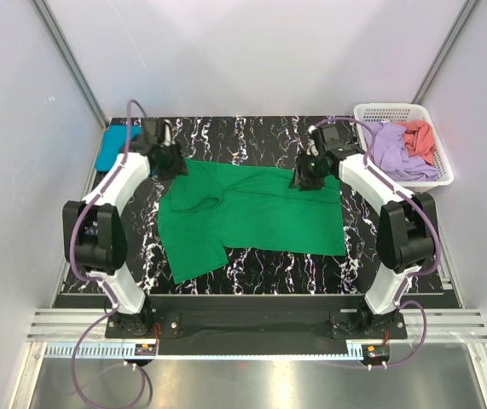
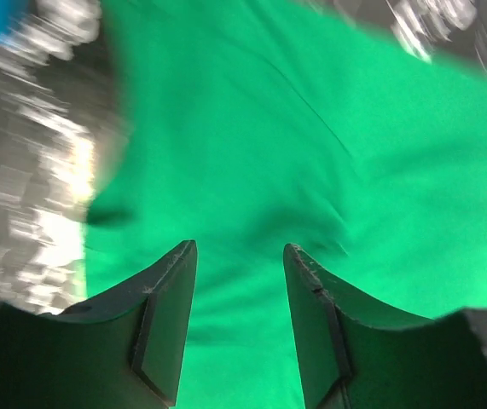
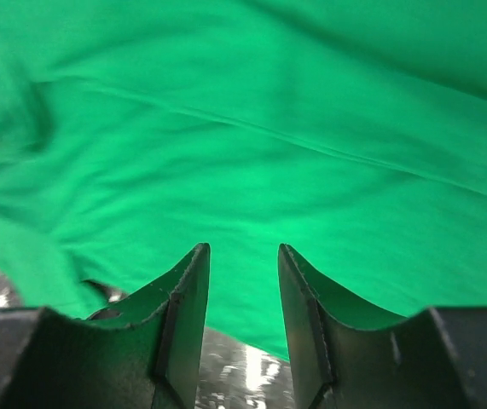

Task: Fold and stack the t-shirts
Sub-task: Fold the tshirt

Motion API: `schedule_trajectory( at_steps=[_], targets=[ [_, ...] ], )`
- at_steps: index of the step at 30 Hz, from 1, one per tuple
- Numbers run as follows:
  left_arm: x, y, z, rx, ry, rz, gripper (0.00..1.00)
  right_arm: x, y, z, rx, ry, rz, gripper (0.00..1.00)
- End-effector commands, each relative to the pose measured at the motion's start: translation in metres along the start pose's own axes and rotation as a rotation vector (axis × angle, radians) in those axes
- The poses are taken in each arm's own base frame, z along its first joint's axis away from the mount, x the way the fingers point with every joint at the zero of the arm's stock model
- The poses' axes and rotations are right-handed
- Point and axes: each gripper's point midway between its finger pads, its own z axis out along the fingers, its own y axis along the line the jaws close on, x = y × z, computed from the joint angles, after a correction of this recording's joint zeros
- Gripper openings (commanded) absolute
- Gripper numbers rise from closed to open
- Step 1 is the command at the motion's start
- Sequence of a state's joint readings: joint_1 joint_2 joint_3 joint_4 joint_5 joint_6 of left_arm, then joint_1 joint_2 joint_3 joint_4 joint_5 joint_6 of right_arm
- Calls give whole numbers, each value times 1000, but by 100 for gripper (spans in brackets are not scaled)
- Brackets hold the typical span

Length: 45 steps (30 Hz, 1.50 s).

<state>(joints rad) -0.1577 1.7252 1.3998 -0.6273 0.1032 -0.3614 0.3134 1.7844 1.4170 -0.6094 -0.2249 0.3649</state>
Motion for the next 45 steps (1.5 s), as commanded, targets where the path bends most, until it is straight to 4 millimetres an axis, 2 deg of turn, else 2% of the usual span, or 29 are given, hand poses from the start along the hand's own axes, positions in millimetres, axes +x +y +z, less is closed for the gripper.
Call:
schedule_trajectory(
  at_steps=[1,3,4,5,7,8,11,15,18,21,22,24,25,26,28,29,30,31,32,33,34,36,38,39,41,42,43,45],
  targets=[
    [-50,37,15,-138,-93,-15,49,3,-35,-3,102,-12,4,45],
    [-63,43,30,-160,-98,-2,49,9,-49,8,131,8,8,45],
    [-65,47,48,-168,-80,2,49,10,-53,11,145,11,7,45],
    [-82,44,51,-171,-110,8,49,9,-57,14,159,10,7,45],
    [-95,43,64,-166,-127,21,49,8,-71,22,209,12,20,44],
    [-100,42,78,-156,-122,23,48,5,-74,23,224,5,28,44],
    [-101,47,99,-155,-113,17,48,2,-91,31,280,-5,50,43],
    [-101,60,107,-167,-104,-16,47,3,-119,36,379,-2,79,41],
    [-105,65,111,-149,-118,-17,44,2,-132,35,401,-5,87,41],
    [-106,72,114,-158,-112,-22,19,5,-145,35,447,2,96,40],
    [-106,74,113,-161,-108,-28,6,6,-149,35,456,5,102,40],
    [-105,81,112,-176,-103,-60,0,8,-156,34,487,4,104,39],
    [-106,87,108,-182,-105,-113,0,10,-159,34,503,10,102,39],
    [-102,80,108,-150,-95,-141,0,10,-163,33,520,10,104,39],
    [-106,88,104,-107,-97,-244,0,11,-167,33,539,15,98,38],
    [-110,74,101,-32,-83,-248,1,12,-167,34,533,16,91,38],
    [-112,69,99,-9,-77,-243,10,10,-165,33,524,6,89,38],
    [-107,64,97,7,-46,-238,23,10,-163,32,517,2,88,38],
    [-112,56,90,46,-48,-222,35,7,-160,33,496,-10,81,38],
    [-115,53,84,55,-61,-202,46,1,-149,30,445,-22,74,38],
    [-120,53,80,56,-85,-166,50,-3,-144,29,419,-34,70,39],
    [-135,56,71,19,-141,-88,57,-18,-126,21,350,-74,62,39],
    [-141,59,73,-32,-158,-45,57,-35,-115,15,317,-120,59,39],
    [-140,62,82,-50,-148,-15,57,-39,-114,16,311,-127,57,40],
    [-146,66,88,-82,-156,8,57,-51,-110,18,294,-152,53,40],
    [-138,57,103,-80,-133,46,57,-51,-113,24,301,-144,59,40],
    [-137,49,107,-80,-132,70,57,-57,-112,24,306,-151,58,40],
    [-134,48,115,-101,-127,119,57,-59,-120,30,341,-140,63,39]
  ],
)
